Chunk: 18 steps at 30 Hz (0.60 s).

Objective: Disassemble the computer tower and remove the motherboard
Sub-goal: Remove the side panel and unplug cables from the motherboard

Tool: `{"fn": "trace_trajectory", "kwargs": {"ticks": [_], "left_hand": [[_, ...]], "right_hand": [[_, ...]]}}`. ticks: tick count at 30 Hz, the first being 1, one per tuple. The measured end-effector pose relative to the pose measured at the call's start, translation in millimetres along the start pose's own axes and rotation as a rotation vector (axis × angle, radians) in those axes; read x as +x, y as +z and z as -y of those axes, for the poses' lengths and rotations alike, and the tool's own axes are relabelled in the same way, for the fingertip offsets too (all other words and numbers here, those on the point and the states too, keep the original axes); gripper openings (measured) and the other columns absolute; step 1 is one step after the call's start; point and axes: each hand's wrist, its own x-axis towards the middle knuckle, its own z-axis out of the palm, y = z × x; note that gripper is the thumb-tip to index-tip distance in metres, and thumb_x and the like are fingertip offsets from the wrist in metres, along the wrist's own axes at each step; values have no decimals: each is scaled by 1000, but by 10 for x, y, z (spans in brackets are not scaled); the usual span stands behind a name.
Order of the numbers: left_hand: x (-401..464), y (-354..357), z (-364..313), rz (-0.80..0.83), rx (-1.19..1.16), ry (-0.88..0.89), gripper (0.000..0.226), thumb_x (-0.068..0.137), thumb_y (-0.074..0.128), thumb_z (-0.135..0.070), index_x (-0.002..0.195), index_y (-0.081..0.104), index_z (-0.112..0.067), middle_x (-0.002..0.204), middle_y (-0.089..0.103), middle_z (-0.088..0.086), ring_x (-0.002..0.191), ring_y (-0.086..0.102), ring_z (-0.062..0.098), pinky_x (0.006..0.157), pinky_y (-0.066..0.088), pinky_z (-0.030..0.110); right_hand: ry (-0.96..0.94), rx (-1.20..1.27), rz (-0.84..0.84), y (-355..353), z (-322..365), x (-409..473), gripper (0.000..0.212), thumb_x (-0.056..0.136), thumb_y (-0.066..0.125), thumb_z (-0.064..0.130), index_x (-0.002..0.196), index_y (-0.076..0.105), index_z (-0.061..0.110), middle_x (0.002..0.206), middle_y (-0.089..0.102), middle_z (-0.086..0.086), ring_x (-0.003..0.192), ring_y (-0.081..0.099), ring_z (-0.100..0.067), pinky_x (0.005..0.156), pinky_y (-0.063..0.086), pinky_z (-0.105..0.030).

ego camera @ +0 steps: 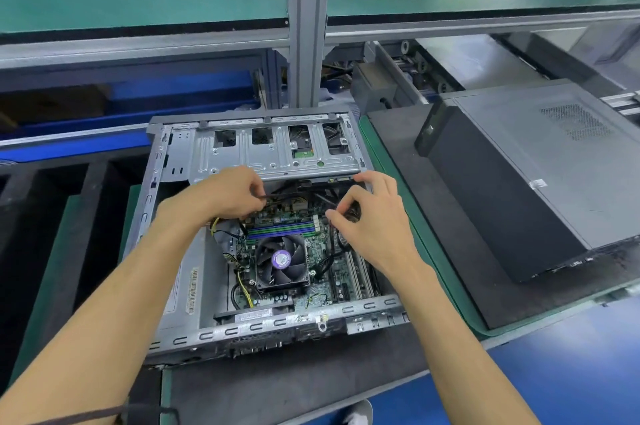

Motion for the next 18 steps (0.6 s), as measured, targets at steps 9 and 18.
{"fn": "trace_trajectory", "kwargs": {"ticks": [9, 18], "left_hand": [[-76, 135, 190, 210, 270, 1, 27, 93, 62, -40, 115, 63, -24, 112, 62, -3, 95, 57, 16, 83, 46, 29], [42, 367, 380, 287, 423, -12, 22, 81, 70, -47, 85, 59, -28, 89, 64, -8, 83, 60, 16, 69, 48, 33]], "right_hand": [[149, 114, -125, 19, 9, 23, 9, 95, 63, 27, 104, 63, 26, 140, 40, 0, 134, 34, -19, 81, 43, -36], [181, 134, -97, 14, -35, 25, 10, 97, 59, 26, 105, 64, 31, 143, 36, 6, 131, 43, -15, 76, 39, -34]]}}
